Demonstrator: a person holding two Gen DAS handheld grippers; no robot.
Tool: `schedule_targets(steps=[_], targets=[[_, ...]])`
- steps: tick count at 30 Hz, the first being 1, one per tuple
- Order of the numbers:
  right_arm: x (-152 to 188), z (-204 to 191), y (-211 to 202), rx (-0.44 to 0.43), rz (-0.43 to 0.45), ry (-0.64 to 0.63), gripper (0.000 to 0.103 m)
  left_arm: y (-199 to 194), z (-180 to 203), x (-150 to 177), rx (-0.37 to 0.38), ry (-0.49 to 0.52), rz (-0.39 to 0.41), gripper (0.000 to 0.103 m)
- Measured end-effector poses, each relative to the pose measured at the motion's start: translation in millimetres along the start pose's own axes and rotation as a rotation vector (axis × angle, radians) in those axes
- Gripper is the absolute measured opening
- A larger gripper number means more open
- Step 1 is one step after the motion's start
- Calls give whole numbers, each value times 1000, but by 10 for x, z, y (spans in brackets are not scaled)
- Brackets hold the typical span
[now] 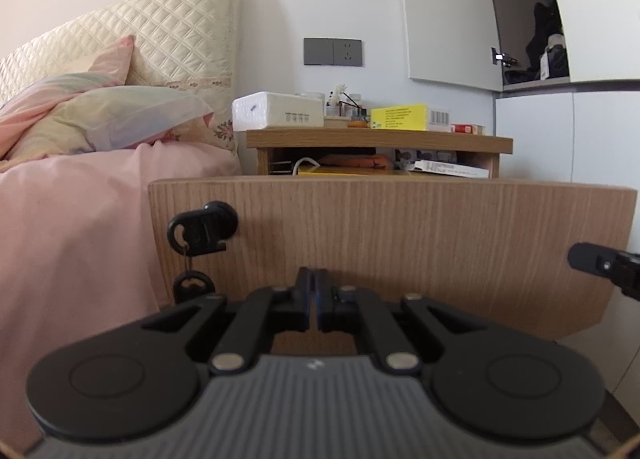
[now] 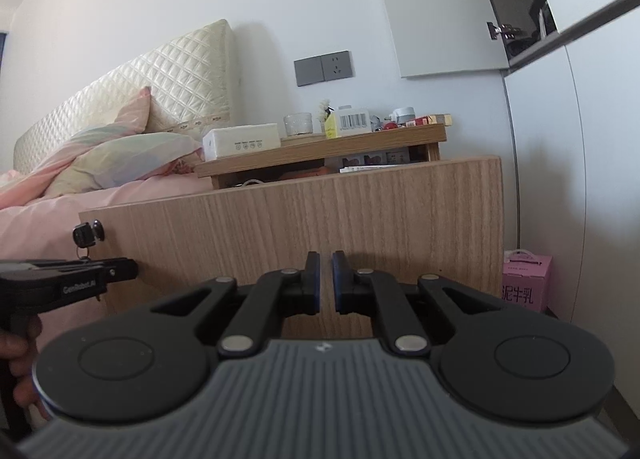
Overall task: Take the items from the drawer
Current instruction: 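Push the drawer front shut with the left tool while the right tool pushes beside it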
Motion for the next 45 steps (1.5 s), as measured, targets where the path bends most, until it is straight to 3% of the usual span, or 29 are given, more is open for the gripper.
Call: schedule_targets(steps=[12, 15, 27, 37, 45], targets=[[-13, -103, 56, -6, -6, -15, 6, 51, -27, -4, -11, -11, 13, 0], [-18, -142, 82, -12, -12, -21, 0, 51, -9, -4, -20, -2, 14, 0], [-53, -192, 106, 0, -30, -6, 0, 70, -22, -40, -19, -14, -9, 0], [-81, -268, 159, 76, -46, -7, 0, 83, 15, -41, -47, -8, -2, 0], [-69, -288, 193, 83, -38, -14, 0, 104, 25, -40, -46, -5, 0, 0]])
Point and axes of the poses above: each gripper's, at about its wrist camera, not at the fingertips, and y roughly the way its jaws point, z to its right, x to its underside, the point moved 8 cm from there along y, roughly the way its jaws point, and after that the axes turned 2 degrees about -y, right-handed, at the moved point
